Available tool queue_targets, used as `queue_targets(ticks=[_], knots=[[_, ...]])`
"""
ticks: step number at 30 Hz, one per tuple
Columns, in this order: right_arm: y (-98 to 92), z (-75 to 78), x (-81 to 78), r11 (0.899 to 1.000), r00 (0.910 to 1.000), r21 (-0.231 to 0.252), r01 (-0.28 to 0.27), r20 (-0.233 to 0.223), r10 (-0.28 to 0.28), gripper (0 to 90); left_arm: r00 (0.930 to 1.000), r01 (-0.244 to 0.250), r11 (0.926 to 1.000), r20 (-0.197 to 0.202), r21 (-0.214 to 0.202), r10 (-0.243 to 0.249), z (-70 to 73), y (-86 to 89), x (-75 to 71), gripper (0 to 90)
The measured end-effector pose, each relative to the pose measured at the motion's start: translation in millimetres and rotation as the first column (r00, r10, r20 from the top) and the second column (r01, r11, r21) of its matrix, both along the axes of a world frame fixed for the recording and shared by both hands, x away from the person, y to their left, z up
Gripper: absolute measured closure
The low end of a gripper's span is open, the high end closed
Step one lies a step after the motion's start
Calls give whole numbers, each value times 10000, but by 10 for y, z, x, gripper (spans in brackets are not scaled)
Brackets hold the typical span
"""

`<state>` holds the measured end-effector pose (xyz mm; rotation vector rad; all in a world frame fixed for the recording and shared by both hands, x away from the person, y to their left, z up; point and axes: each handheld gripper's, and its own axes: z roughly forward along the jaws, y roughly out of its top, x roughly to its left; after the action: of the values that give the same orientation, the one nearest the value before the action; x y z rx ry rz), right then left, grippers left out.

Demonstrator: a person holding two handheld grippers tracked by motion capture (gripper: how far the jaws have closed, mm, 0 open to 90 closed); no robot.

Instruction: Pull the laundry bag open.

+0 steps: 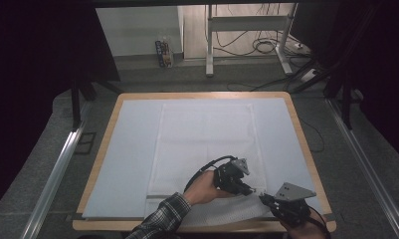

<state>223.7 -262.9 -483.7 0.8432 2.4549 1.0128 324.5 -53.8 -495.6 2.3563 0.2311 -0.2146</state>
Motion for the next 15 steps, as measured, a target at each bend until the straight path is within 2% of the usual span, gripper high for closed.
queue_targets(ticks=[2,3,4,5,6,7,9,11,12,13,15], knots=[[-22,-5,18,9998,9998,157,130,-143,-128,798,9998,-182,9993,-116,-333,178,15,31,3,871],[-30,-7,26,9996,9997,225,164,-178,-160,750,9998,-182,9993,-116,-333,178,15,31,3,871],[-30,-7,26,9996,9997,225,164,-178,-160,750,9999,-102,9993,-93,-347,98,25,46,13,871],[-40,-14,46,9990,9991,305,327,-298,-318,652,9999,-118,9988,-125,-478,112,37,61,15,871],[-40,-14,46,9990,9991,305,327,-298,-318,652,9999,-118,9988,-125,-478,112,37,61,15,871],[-47,-24,65,9981,9979,322,524,-386,-511,562,9999,-101,9986,-142,-525,94,45,68,10,871],[-57,-43,98,9964,9955,334,775,-576,-755,484,9999,-35,9983,-150,-575,27,49,76,10,871],[-68,-65,131,9949,9928,474,889,-850,-846,432,9998,9,9978,-179,-667,-21,51,81,8,871],[-68,-65,131,9949,9928,474,889,-850,-846,432,9998,9,9978,-179,-667,-21,51,81,8,871],[-73,-86,170,9947,9901,565,864,-1155,-794,387,9997,9,9971,-233,-759,-27,52,82,4,872],[-69,-106,203,9949,9890,591,815,-1284,-734,383,9998,70,9971,-198,-759,-85,56,86,6,872]])
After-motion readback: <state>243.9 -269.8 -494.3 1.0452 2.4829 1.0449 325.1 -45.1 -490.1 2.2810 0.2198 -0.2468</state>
